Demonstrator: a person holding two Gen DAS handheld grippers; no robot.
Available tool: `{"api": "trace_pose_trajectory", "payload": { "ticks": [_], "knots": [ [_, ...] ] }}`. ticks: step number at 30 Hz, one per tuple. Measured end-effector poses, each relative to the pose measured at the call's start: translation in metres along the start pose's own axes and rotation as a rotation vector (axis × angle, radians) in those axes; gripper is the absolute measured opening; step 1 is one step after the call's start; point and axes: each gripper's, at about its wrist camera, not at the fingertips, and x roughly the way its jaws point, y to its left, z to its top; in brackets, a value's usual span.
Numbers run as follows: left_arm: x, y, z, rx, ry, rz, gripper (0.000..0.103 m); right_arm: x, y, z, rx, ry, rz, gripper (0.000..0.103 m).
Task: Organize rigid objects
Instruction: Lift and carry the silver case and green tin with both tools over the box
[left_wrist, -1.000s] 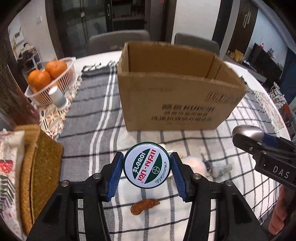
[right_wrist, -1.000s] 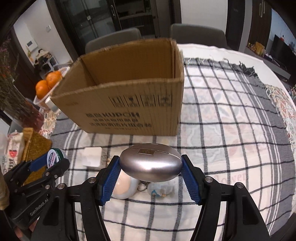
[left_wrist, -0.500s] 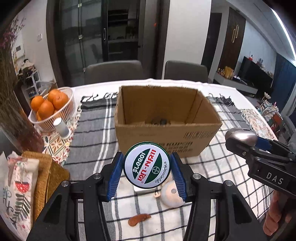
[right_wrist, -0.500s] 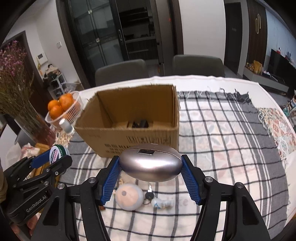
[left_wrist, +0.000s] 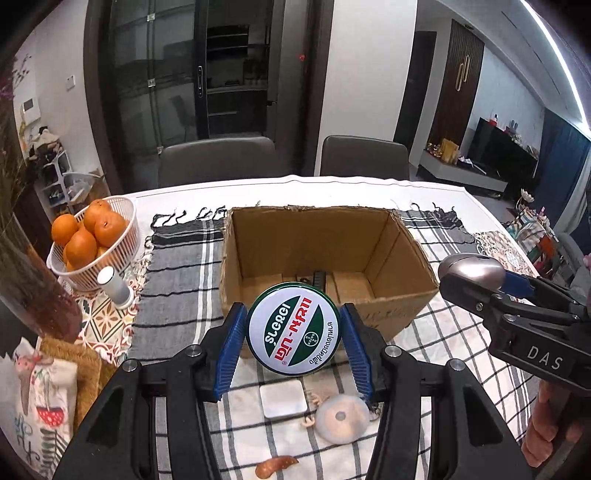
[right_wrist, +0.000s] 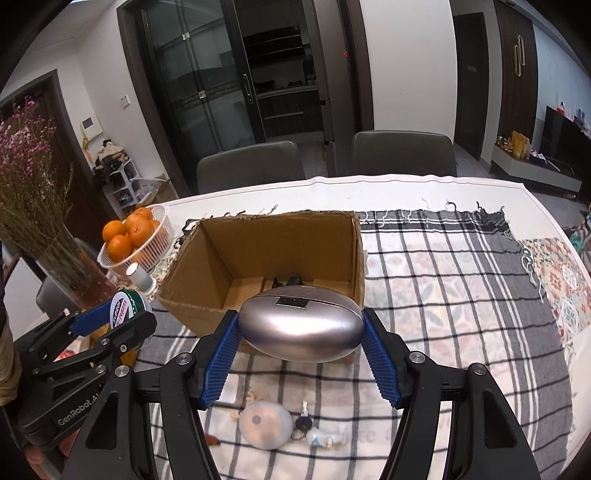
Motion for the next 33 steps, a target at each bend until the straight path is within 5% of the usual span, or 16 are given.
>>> {"api": "trace_pose_trajectory", "payload": {
  "ticks": [18, 33],
  "knots": [
    [0.066, 0.008, 0.04, 0.018, 0.144, -0.038, 0.051, 0.062, -0.004, 0.047, -0.073, 0.144, 0.004, 0.066],
    [0.109, 0.009, 0.043, 0.051, 0.262, 0.004, 0.051, 0.116, -0.017, 0.046, -0.062, 0.322, 0.012, 0.066]
  ]
}}
